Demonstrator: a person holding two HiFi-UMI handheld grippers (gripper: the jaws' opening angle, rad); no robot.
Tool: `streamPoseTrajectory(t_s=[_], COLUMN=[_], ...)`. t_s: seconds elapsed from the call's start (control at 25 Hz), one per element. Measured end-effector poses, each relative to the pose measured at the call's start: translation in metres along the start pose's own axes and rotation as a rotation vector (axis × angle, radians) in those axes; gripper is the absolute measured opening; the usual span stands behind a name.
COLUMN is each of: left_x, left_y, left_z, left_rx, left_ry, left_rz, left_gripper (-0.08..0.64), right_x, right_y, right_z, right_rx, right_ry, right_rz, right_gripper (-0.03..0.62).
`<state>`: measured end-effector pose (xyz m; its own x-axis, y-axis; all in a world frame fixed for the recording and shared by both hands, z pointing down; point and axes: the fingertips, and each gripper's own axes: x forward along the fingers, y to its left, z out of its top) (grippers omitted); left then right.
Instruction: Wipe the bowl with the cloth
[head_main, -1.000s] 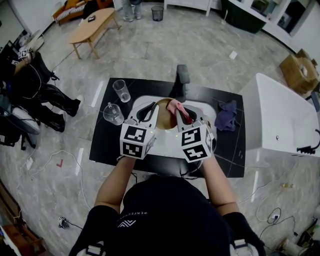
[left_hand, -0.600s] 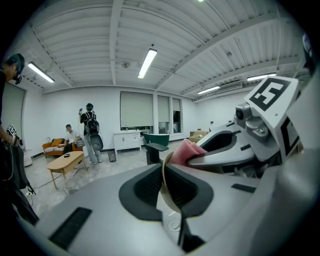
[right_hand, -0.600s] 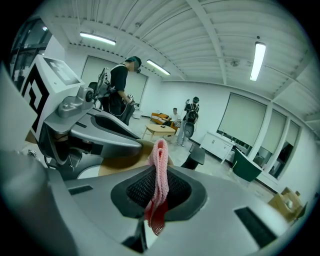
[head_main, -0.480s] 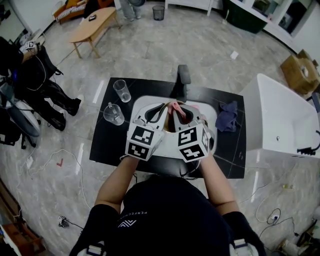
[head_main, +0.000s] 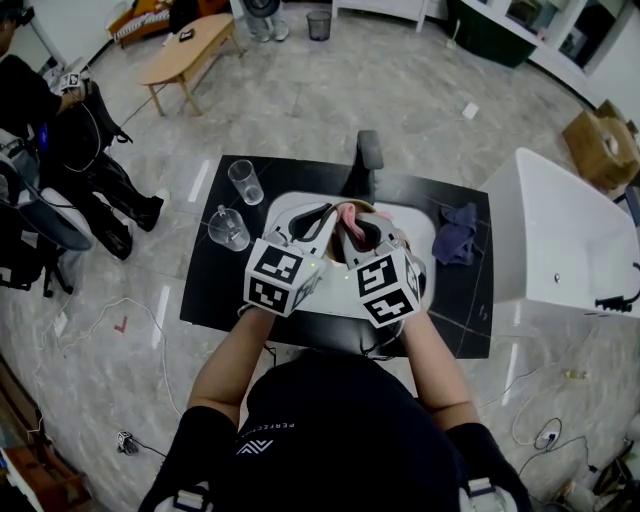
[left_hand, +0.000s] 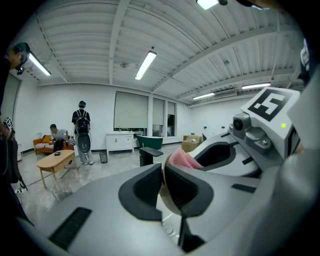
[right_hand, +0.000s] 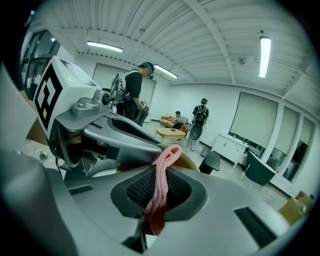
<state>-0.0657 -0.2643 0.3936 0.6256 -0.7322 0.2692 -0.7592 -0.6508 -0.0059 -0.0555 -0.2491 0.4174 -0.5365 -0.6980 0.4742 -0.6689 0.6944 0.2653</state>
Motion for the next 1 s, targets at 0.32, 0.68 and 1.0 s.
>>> streamPoseTrajectory(t_s=[0.32,0.68,1.0], left_x=[-0.003,-0.002,-0.005], left_y=[0.002,0.006,0.016], left_z=[0.004,0.000,-0.006], left_rx=[0.030,0.037,-0.016], left_ry=[0.002,0.020,0.027], left_rz=[0.004,0.019,0.031], left_gripper=[0.021,0.021,0.021], right_x=[-0.001,-0.002,-0.004], right_y=[0.018,0.044,0.046], right_z=[0.002,-0.007,-0.020], right_rx=[-0.066,-0.226,-0.242], right_ry=[-0.009,0.026,0.103], right_rz=[0.086,0.199,0.219], right_gripper=[0.049,0.049,0.049])
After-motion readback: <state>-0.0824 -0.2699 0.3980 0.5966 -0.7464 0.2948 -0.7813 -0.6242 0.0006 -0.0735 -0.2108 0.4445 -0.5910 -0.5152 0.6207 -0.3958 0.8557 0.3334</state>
